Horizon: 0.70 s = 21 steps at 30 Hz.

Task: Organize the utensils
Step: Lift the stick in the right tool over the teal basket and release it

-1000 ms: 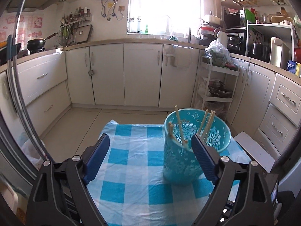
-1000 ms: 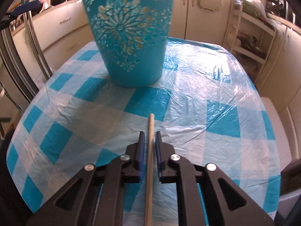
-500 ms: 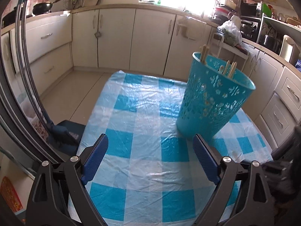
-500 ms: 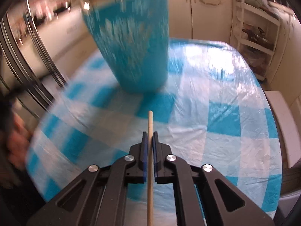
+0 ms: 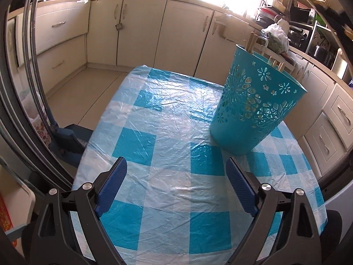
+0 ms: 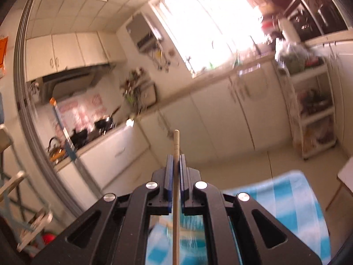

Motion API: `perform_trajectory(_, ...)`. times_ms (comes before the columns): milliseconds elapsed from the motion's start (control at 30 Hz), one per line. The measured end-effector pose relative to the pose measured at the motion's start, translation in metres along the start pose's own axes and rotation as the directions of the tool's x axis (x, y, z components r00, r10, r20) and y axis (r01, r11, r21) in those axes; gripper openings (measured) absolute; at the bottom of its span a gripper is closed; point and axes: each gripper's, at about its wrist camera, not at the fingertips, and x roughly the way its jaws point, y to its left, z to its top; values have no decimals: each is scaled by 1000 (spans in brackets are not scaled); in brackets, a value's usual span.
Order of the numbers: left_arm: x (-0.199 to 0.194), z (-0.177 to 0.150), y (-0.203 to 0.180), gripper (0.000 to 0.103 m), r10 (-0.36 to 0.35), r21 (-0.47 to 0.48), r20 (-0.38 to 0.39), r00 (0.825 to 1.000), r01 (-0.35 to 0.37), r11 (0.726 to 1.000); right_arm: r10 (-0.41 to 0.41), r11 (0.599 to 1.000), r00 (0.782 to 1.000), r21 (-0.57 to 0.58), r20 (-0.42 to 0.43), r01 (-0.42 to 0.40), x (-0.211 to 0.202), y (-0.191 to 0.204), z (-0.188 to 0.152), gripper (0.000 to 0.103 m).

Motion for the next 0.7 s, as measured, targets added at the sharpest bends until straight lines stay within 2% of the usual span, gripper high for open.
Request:
perform_trajectory(133, 3, -4, -2, 88, -16, -17, 8, 1000, 16, 1000, -79, 997, 995, -3, 53, 79, 36, -2, 1, 6)
perform_trajectory(300, 13, -10, 3, 88, -24, -42, -13, 1000, 24, 999, -145, 989, 989, -3, 10, 145, 64, -19, -19, 6)
perform_trajectory(567, 20, -14, 6, 89, -33, -55, -28, 999, 32, 998, -171, 985, 984, -20, -46, 170, 69, -30, -35, 6)
perform_trajectory(700, 22, -15, 5, 89, -34, -53, -37, 999, 32, 998, -192, 980, 981, -64, -40, 189, 66, -28, -36, 6)
